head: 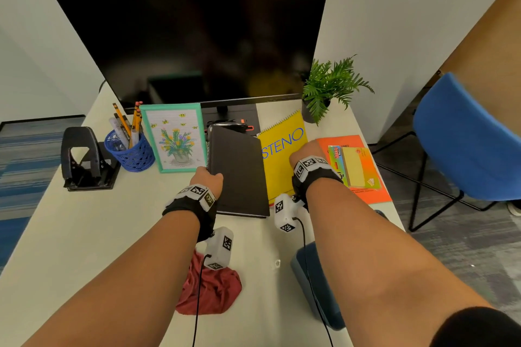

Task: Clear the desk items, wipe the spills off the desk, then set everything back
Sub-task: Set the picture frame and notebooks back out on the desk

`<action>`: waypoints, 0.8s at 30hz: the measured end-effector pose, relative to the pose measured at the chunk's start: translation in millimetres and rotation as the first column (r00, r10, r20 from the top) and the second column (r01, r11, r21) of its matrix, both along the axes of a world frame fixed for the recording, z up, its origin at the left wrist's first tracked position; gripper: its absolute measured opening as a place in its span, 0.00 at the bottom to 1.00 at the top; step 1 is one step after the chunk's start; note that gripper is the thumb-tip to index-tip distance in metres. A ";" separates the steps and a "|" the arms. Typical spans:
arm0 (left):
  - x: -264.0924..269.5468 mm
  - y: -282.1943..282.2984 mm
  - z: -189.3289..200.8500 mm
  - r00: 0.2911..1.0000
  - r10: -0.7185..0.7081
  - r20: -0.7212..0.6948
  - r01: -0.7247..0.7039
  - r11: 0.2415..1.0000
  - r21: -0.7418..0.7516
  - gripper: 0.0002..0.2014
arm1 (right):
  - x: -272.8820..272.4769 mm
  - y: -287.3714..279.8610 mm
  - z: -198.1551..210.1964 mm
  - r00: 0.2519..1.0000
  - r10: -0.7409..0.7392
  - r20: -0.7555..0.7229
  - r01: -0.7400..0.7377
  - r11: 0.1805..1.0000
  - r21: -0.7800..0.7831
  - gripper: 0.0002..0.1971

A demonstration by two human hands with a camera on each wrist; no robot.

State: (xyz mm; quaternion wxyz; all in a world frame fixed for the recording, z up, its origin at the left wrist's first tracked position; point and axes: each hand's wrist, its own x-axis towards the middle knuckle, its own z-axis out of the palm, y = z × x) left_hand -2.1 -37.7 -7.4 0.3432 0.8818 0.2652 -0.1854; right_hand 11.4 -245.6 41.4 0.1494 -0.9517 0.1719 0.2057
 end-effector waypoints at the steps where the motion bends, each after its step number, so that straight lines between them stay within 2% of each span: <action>1: -1.3 -1.4 0.0 1.000 0.008 0.001 -0.008 1.000 -0.007 0.23 | 3.2 3.2 3.2 0.993 -0.099 0.062 0.094 0.992 0.084 0.15; 3: -4.0 -5.0 0.0 1.000 0.017 0.006 -0.017 1.000 -0.015 0.23 | 5.0 9.4 13.7 0.964 -0.230 0.133 0.198 0.956 0.214 0.15; 9: -11.9 -20.7 -1.0 0.999 0.049 0.007 -0.049 0.997 -0.065 0.22 | 8.3 17.2 43.4 0.969 -0.061 0.240 0.028 0.990 0.138 0.06; 14: -15.0 -30.9 -2.1 0.998 0.068 0.001 -0.068 0.993 -0.095 0.19 | 8.0 17.7 71.4 0.960 -0.005 0.281 -0.035 0.990 0.139 0.11; 17: -13.4 -33.4 -2.3 0.993 0.099 0.059 -0.085 0.975 -0.205 0.17 | 13.0 21.0 73.3 0.973 -0.023 0.229 -0.036 0.968 0.250 0.05; 18: -14.3 -35.5 3.0 0.989 0.138 0.061 -0.117 0.955 -0.271 0.19 | 13.3 21.8 68.1 0.981 -0.037 0.189 -0.018 0.958 0.285 0.06; 20: -14.5 -35.7 7.0 0.983 0.172 0.070 -0.143 0.941 -0.305 0.27 | 9.3 22.2 50.3 0.994 -0.063 0.092 0.028 0.939 0.342 0.13; 22: -12.1 -35.5 6.0 0.994 0.106 -0.021 -0.108 0.949 -0.295 0.32 | -0.5 20.6 29.0 0.994 -0.110 -0.001 0.101 0.913 0.396 0.20; 24: -11.0 -34.1 1.1 0.995 0.043 -0.093 -0.064 0.968 -0.242 0.36 | -10.4 18.7 9.3 0.989 -0.130 -0.074 0.150 0.898 0.413 0.22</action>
